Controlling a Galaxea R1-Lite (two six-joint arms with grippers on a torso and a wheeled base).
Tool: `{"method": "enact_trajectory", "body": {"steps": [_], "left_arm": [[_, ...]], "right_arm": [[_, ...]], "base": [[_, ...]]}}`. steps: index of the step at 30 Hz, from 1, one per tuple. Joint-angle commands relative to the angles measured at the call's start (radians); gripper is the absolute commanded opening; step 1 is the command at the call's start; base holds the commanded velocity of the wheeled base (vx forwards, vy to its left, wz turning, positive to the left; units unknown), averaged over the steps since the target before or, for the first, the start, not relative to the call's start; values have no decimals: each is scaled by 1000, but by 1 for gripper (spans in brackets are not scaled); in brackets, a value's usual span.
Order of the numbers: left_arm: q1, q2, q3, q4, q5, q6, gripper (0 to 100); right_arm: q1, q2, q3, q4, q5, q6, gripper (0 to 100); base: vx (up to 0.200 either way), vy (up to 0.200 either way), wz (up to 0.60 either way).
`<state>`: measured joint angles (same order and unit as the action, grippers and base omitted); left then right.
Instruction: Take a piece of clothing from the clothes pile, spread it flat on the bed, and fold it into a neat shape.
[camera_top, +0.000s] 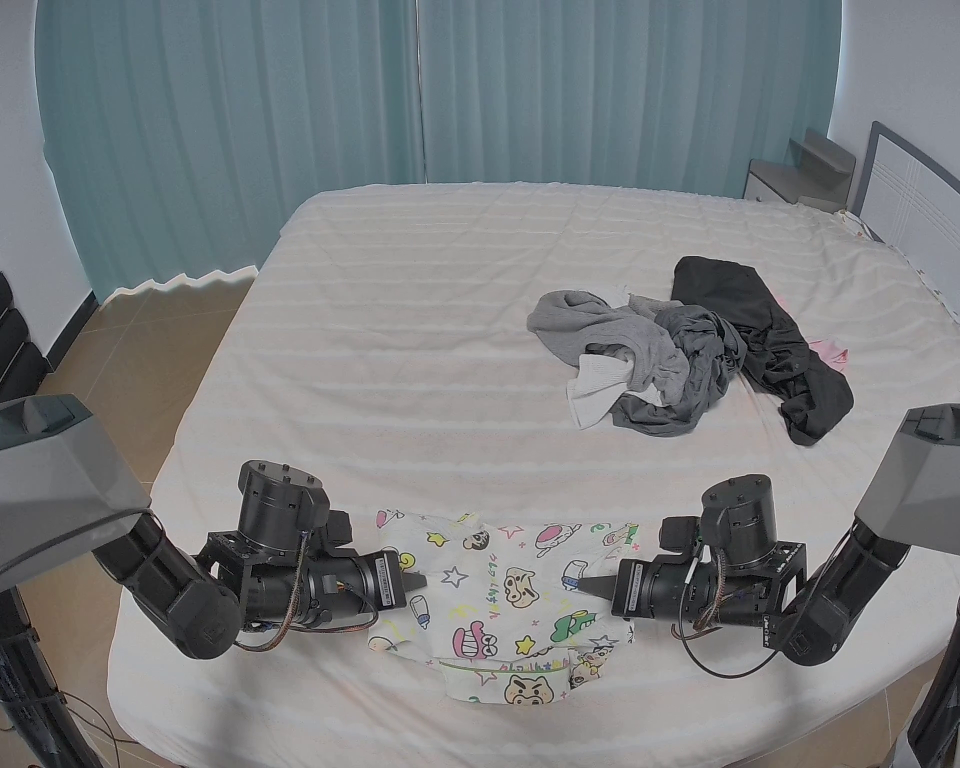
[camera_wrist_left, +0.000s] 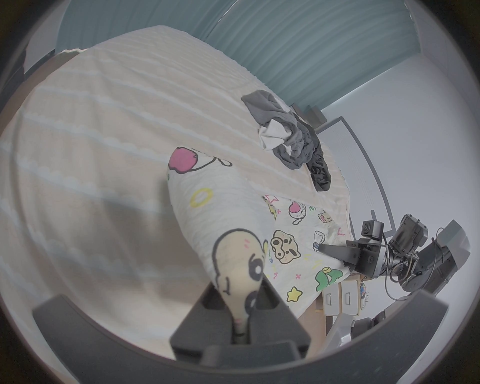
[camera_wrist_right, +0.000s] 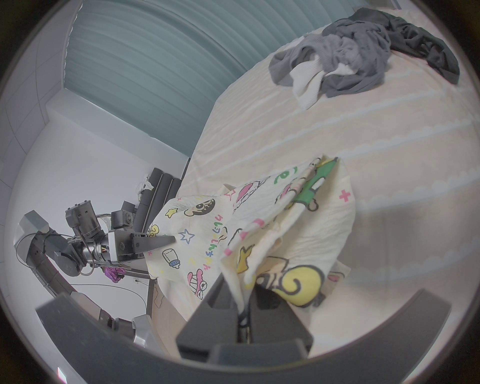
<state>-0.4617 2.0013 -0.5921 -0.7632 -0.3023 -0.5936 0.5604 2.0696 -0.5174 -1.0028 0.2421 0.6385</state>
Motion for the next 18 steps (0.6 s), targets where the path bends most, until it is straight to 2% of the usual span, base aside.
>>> {"method": "enact_trajectory", "body": {"steps": [1, 6, 18], "left_arm": [[-28, -13, -11, -1, 12, -2, 0], [-55, -12, -18, 7, 20, -2, 0], [-57, -6, -20, 10, 20, -3, 0]], "right_arm": [[-8, -43, 24, 0, 0, 0, 0], [-17, -69, 42, 1, 0, 0, 0], [-31, -71, 43, 4, -3, -5, 0]], "base": [[0, -200, 0], [0, -200, 0], [0, -200, 0]]}}
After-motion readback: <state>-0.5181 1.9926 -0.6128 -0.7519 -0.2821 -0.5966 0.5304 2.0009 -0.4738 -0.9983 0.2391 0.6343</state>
